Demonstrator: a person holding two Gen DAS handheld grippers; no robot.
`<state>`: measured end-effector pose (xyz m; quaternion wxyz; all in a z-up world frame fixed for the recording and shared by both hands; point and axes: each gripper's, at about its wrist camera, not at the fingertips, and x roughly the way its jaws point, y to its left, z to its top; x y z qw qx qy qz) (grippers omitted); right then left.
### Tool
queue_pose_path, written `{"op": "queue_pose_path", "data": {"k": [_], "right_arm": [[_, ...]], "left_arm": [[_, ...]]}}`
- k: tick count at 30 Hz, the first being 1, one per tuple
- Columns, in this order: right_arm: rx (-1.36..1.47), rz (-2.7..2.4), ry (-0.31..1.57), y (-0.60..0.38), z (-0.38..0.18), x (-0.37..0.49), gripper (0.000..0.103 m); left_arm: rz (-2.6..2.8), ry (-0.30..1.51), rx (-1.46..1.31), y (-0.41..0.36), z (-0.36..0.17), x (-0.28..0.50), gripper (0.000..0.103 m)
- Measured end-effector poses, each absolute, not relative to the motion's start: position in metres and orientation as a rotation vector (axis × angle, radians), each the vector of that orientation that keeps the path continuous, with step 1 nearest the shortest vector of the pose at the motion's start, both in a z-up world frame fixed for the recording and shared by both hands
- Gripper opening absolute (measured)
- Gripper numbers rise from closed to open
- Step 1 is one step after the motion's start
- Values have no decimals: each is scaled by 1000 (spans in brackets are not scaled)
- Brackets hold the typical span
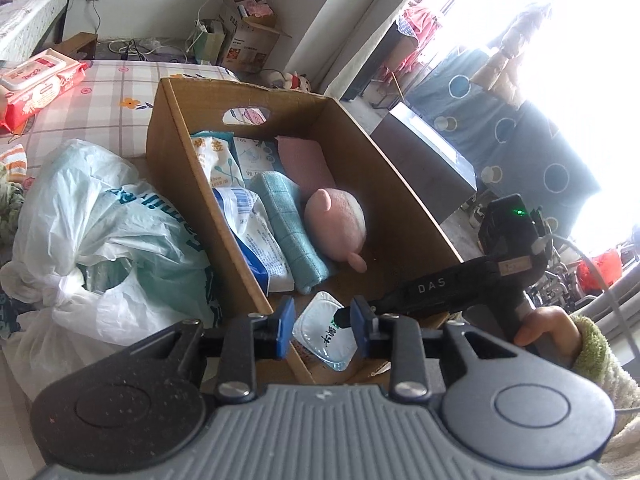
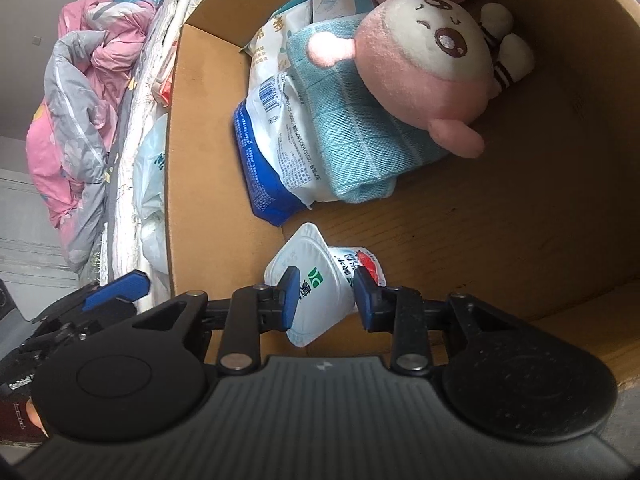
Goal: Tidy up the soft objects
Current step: 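Carry the yogurt cup with the right tool into the cardboard box, then open the right tool to drop the yogurt cup in the box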
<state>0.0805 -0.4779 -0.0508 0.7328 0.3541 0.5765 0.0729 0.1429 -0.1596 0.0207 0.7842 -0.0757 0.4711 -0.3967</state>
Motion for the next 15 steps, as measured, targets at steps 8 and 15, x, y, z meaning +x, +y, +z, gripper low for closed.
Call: {"op": "queue_pose_path", "data": {"k": [8, 15], "right_arm": [[768, 204, 1358, -479, -65, 106, 33], [837, 280, 1360, -475, -78, 111, 33]], "left_arm": [[-797, 999, -232, -124, 18, 142, 35], [-739, 985, -282, -90, 13, 140, 35]]}}
